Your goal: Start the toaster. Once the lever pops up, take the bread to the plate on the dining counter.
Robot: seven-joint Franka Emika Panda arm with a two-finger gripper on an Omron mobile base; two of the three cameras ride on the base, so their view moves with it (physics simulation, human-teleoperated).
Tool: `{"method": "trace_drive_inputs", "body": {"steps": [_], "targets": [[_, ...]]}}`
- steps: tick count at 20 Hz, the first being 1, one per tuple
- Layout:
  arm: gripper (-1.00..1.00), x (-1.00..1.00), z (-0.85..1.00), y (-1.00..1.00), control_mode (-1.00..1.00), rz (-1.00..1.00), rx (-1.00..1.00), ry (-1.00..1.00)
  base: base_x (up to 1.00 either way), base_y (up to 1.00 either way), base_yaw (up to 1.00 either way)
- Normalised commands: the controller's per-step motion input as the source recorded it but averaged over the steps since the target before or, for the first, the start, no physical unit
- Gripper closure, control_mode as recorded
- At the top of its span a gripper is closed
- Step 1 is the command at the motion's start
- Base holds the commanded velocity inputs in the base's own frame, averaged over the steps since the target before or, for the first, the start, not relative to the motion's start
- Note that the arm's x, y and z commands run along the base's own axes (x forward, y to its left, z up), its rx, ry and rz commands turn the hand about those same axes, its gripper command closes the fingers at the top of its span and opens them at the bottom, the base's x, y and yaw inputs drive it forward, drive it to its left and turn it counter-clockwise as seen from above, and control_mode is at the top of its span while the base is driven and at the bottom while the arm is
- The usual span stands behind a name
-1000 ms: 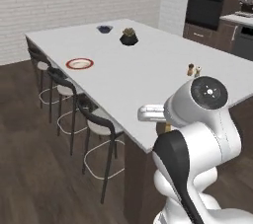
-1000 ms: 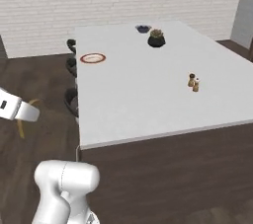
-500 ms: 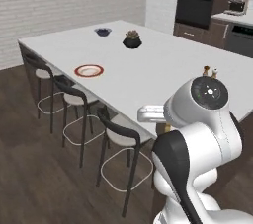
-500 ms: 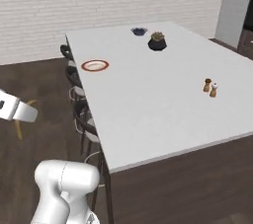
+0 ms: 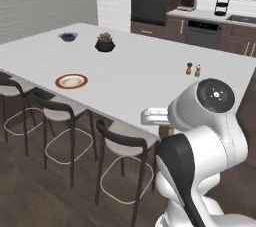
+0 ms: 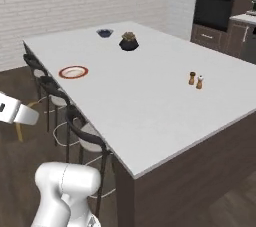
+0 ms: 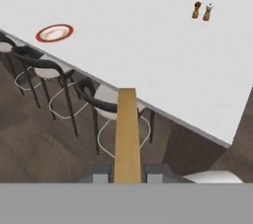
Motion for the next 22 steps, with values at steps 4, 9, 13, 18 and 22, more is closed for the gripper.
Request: {"method": "trace_drive_inputs", "body": {"steps": [4, 9, 13, 18, 22], "targets": [[1.00, 0.00, 0.00, 0.00, 1.00, 0.00, 0.00, 0.00, 0.01, 1.00, -0.35], [1.00, 0.00, 0.00, 0.00, 1.00, 0.00, 0.00, 0.00, 0.00, 1.00, -0.29], [1.00, 0.00, 0.00, 0.00, 1.00, 0.00, 0.00, 0.00, 0.18, 1.00, -0.29], [1.00, 0.00, 0.00, 0.00, 1.00, 0.00, 0.00, 0.00, 0.42, 1.00, -0.35], [1.00, 0.00, 0.00, 0.00, 1.00, 0.00, 0.00, 0.00, 0.38, 1.00, -0.38]]}}
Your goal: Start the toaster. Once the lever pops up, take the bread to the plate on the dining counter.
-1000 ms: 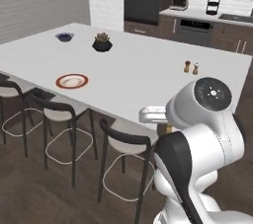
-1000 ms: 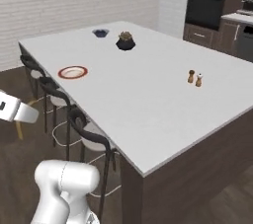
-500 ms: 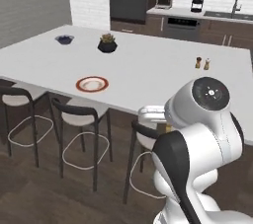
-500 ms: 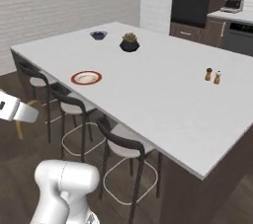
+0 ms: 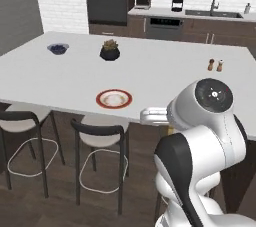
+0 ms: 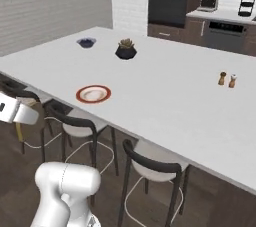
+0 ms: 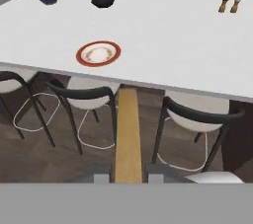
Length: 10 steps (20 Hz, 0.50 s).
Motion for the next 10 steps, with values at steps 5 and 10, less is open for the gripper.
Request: {"method": "trace_drive_inputs", "body": {"steps": [5, 10], "targets": [[1.00, 0.00, 0.00, 0.00, 1.00, 0.00, 0.00, 0.00, 0.19, 1.00, -0.35], [1.00, 0.00, 0.00, 0.00, 1.00, 0.00, 0.00, 0.00, 0.57, 0.87, -0.19]]}}
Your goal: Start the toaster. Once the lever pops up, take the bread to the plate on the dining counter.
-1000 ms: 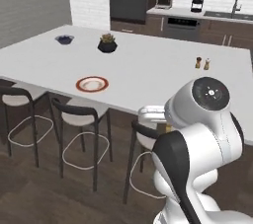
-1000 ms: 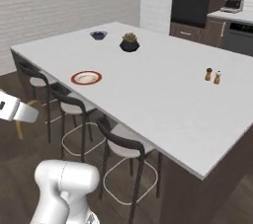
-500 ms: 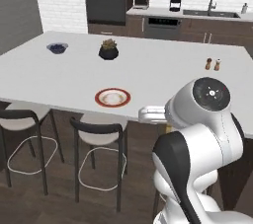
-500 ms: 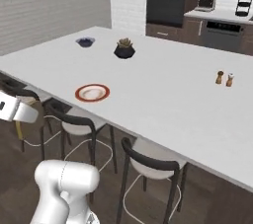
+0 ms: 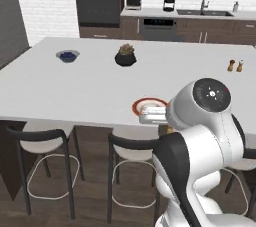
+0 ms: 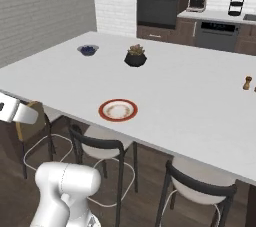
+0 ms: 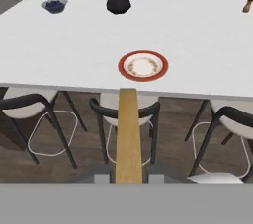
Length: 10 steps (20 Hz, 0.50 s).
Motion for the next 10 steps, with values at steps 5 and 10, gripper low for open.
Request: {"method": "trace_drive_inputs", "body": {"steps": [5, 10], "targets": [[1.00, 0.00, 0.00, 0.00, 1.00, 0.00, 0.00, 0.00, 0.68, 0.05, 0.00], [1.00, 0.00, 0.00, 0.00, 1.00, 0.00, 0.00, 0.00, 0.32, 0.00, 0.03]]}}
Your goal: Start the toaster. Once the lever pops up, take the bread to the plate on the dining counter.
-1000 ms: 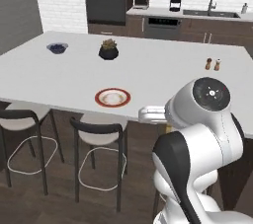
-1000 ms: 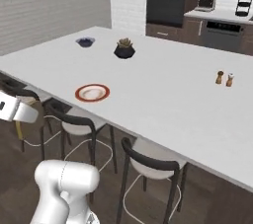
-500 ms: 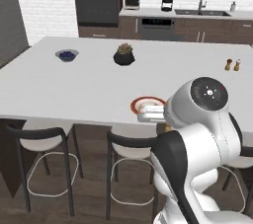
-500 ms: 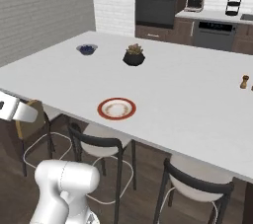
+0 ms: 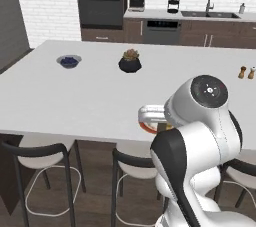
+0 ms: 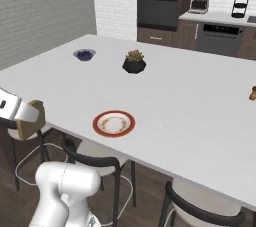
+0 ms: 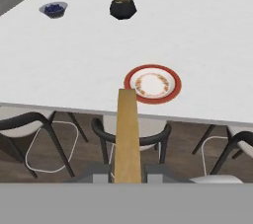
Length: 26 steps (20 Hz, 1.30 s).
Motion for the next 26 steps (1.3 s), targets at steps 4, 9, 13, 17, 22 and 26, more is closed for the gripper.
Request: {"method": "trace_drive_inputs", "body": {"steps": [4, 9, 13, 17, 22, 26], "targets": [[1.00, 0.00, 0.00, 0.00, 1.00, 0.00, 0.00, 0.00, 0.27, 0.01, 0.00], [1.00, 0.00, 0.00, 0.00, 1.00, 0.00, 0.00, 0.00, 0.40, -0.04, 0.00], [1.00, 0.00, 0.00, 0.00, 1.00, 0.00, 0.00, 0.00, 0.53, -0.27, 0.00], [1.00, 0.00, 0.00, 0.00, 1.00, 0.00, 0.00, 0.00, 0.05, -0.06, 0.00], [1.00, 0.00, 0.00, 0.00, 1.00, 0.00, 0.00, 0.00, 0.18, 0.00, 0.00], [1.00, 0.00, 0.00, 0.00, 1.00, 0.00, 0.00, 0.00, 0.17, -0.09, 0.00]]}}
